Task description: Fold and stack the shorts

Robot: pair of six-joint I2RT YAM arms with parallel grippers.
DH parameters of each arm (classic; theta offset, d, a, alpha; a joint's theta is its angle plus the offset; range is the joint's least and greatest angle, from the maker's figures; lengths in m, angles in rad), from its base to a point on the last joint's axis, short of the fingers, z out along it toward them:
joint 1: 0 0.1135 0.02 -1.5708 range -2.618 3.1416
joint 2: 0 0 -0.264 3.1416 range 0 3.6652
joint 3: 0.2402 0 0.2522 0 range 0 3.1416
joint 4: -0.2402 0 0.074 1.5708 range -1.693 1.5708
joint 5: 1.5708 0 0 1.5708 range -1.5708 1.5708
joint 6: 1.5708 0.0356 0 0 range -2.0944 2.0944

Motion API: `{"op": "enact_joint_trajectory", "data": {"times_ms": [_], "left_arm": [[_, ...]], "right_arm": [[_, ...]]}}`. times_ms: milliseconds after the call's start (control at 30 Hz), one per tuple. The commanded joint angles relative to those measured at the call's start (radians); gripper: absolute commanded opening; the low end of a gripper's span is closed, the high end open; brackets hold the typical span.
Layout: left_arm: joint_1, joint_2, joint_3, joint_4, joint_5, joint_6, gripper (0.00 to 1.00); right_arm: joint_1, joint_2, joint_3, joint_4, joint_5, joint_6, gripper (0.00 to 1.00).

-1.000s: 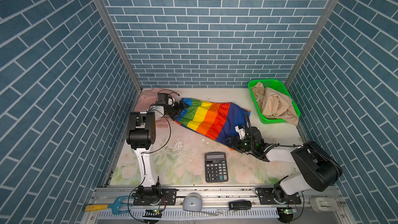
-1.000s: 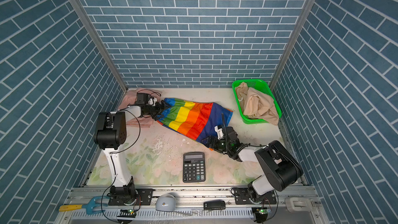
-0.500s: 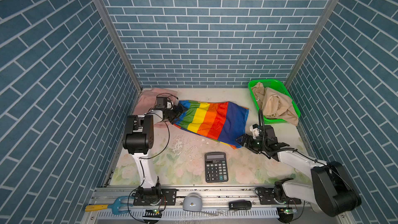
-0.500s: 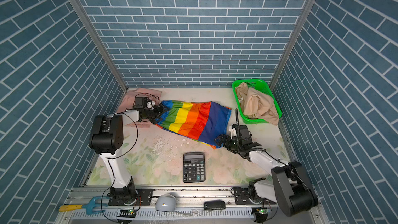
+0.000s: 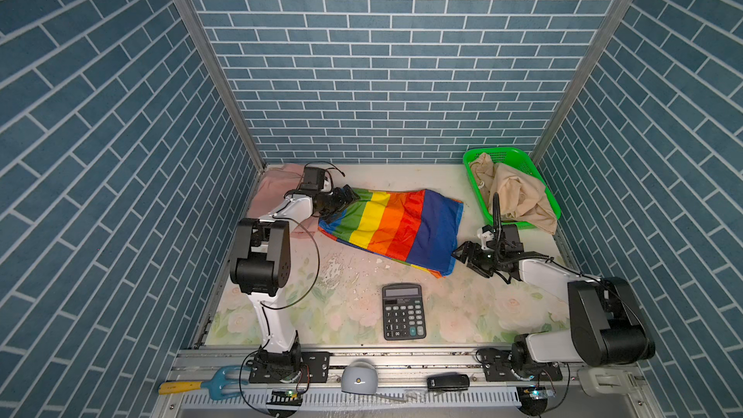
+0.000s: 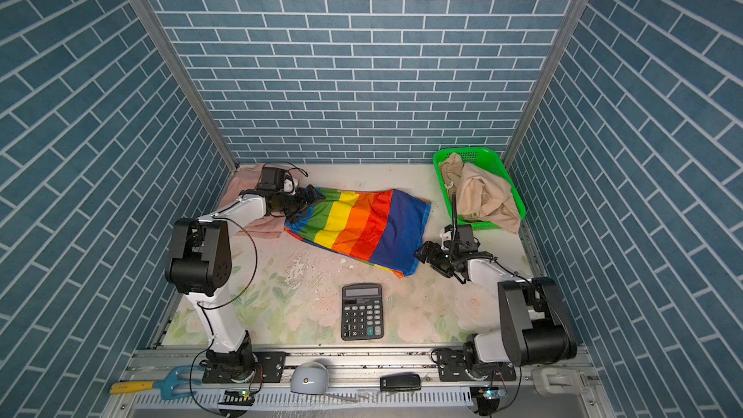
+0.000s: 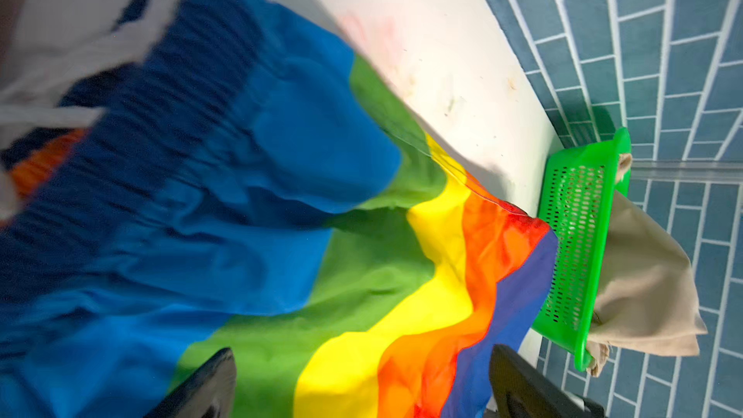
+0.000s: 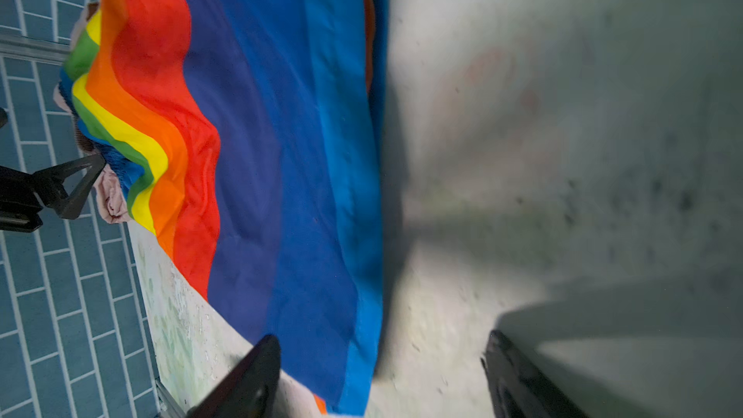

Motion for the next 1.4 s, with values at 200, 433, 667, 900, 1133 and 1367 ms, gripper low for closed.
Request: {"op": "enact_joint_trajectory", "data": {"times_ms": [200,433,667,900,1133,1367], "left_arm": [[-0.097,-0.012,-0.017,-0.029,-0.028,0.004,1.00],[-0.115,0.071,-0.042,0.012,-0.010,-0.015,1.00],[-0.110,0.133,-0.051,0.017,-0.015,0.002,0.99],[-0.107,0.168,-0.075,0.045,-0.012,-0.001,1.00],[-0.107,0.172,-0.075,0.054,-0.012,-0.005,1.00],[-0.107,0.180,-0.075,0.059,-0.010,-0.011,1.00]], "right_arm": [[-0.003,0.117,-0.018,0.283,-0.119,0.071,0.65],[-0.004,0.218,-0.049,0.584,-0.184,0.195,0.43],[-0.003,0.147,0.012,0.611,-0.208,0.197,0.12],[-0.001,0.040,0.110,0.480,-0.289,0.114,0.06],[0.028,0.028,0.037,0.541,-0.396,0.110,0.33],[0.122,-0.012,-0.092,0.563,-0.375,0.078,0.54]]}}
